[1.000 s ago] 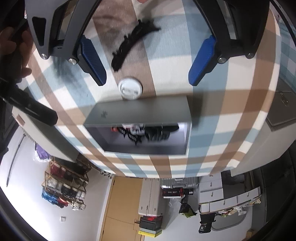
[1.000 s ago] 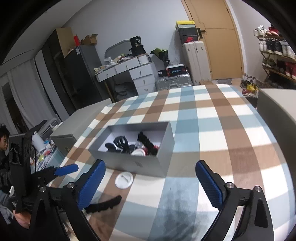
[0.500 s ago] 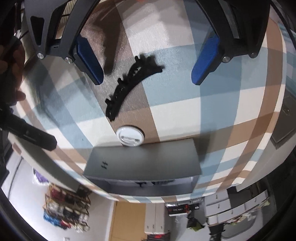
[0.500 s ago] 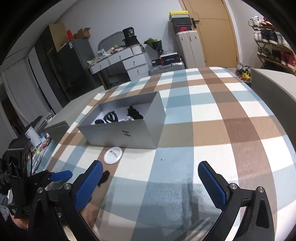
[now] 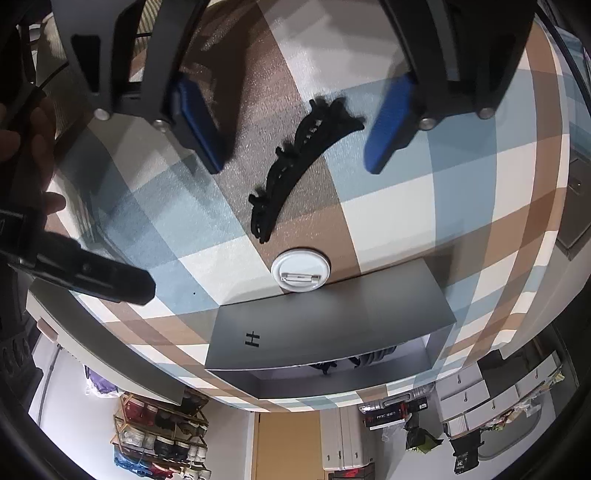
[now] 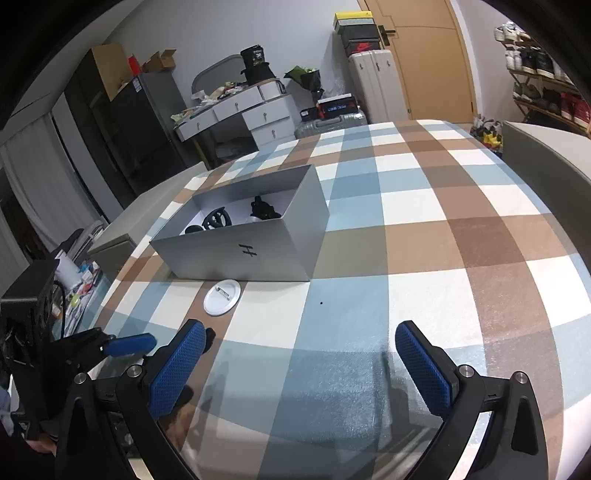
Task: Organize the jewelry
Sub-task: 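Move both grippers back toward the black toothed hair band and second badge, then grasp the black toothed hair band with the left gripper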
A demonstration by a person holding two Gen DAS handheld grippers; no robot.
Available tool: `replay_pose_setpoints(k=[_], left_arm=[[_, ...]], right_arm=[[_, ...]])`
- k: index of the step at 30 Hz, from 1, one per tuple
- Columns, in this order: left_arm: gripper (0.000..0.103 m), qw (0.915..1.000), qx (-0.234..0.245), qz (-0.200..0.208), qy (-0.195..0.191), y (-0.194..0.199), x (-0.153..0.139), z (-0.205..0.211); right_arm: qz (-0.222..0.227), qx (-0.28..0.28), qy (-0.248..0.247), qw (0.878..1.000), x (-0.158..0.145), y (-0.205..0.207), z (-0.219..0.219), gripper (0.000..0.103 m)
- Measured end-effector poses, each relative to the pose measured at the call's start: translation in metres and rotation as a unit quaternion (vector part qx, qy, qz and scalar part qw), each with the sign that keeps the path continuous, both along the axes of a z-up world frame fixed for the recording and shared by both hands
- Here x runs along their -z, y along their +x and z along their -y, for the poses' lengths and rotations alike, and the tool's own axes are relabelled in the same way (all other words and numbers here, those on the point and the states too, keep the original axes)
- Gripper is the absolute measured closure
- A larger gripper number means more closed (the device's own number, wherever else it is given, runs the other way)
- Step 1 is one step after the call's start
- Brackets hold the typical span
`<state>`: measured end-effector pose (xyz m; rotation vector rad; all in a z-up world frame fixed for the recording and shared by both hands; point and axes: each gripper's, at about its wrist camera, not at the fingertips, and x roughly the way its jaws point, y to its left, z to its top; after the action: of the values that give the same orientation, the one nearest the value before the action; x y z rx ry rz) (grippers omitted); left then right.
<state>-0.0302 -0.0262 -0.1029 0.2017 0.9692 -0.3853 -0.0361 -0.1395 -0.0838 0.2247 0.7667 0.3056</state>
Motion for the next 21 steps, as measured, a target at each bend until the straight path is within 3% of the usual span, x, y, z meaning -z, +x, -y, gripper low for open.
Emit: replay_pose_setpoints(k=[3,5,7,21], left_arm=[[0.051,1.0,0.006,0.002,0.001,0.0,-0.002,0.001],[0.074,0.9999,0.015,0.004,0.002,-0.002,-0.003,0.003],[0.085,0.9997,0.022,0.004,0.002,-0.002,-0.003,0.003],[0.088,0.9989,-0.019,0.042,0.005,-0.006,-0.015,-0.015]], right_arm=[[0.002,-0.001,-0.008,1.0,-0.001,-0.001,-0.002,0.0],[0.001,-0.001,-0.012,1.0,-0.001,-0.002,-0.003,0.0],[-0.004,0.001,-0.016,1.0,-0.001,-0.002,-0.004,0.0],[-0.029,-0.015,-0.029,0.999,-0.001,0.006,-0.016,0.0]])
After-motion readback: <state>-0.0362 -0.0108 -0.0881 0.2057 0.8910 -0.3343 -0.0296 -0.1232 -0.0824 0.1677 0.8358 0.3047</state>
